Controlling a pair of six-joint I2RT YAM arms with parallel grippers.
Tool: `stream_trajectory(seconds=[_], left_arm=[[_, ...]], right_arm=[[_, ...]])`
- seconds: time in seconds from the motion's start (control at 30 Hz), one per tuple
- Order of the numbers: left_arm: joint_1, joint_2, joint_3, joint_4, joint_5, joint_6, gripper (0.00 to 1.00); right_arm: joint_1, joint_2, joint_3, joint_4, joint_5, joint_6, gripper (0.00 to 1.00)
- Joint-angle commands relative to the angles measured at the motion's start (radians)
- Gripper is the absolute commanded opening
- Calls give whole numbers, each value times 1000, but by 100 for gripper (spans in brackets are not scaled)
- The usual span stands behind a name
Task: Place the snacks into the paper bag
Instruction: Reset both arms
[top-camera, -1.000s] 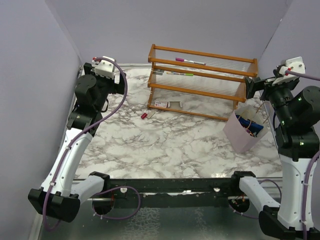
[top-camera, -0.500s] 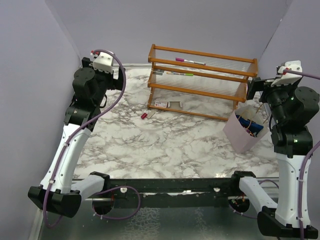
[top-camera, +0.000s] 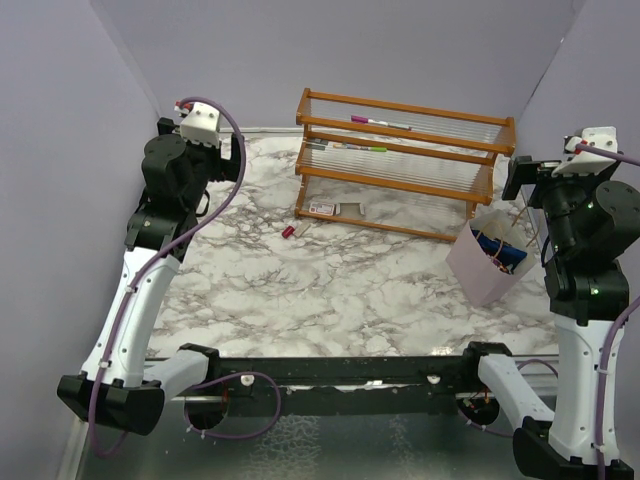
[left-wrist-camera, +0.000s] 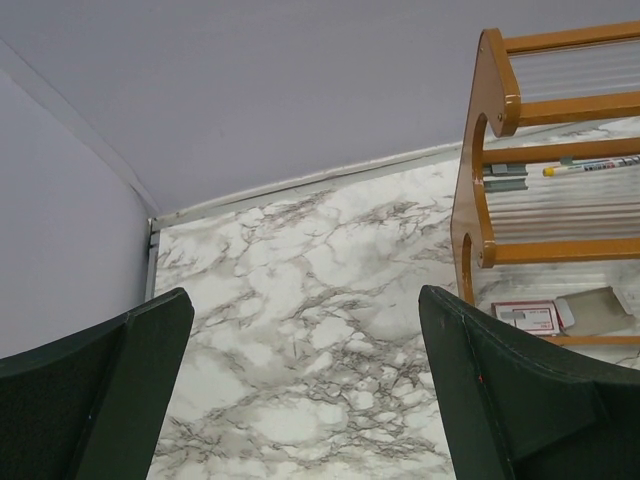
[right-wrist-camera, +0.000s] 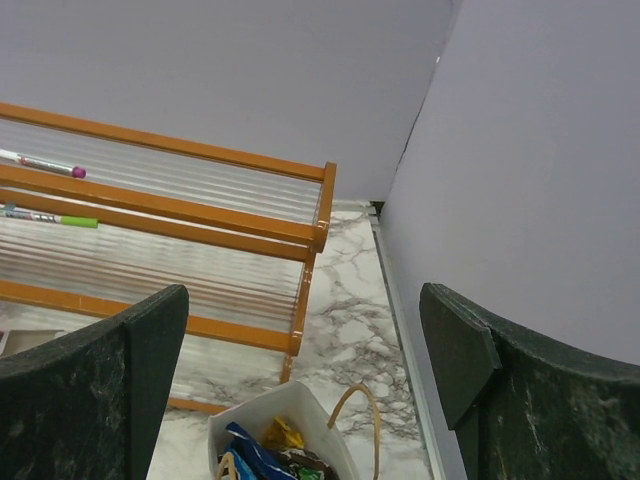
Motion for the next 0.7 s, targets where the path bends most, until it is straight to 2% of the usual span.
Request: stream_trajectory(seconds=[0.0, 0.2, 0.67], left_arm=[[7, 8, 25, -9, 1, -12, 99], [7, 22, 19, -6, 2, -2, 99], [7, 28, -6, -17, 116, 15, 99]], right_arm=[[-6, -4, 1, -29, 1, -14, 99], [-6, -4, 3, -42, -39, -20, 99], [-13, 3, -8, -48, -119, -31, 99]])
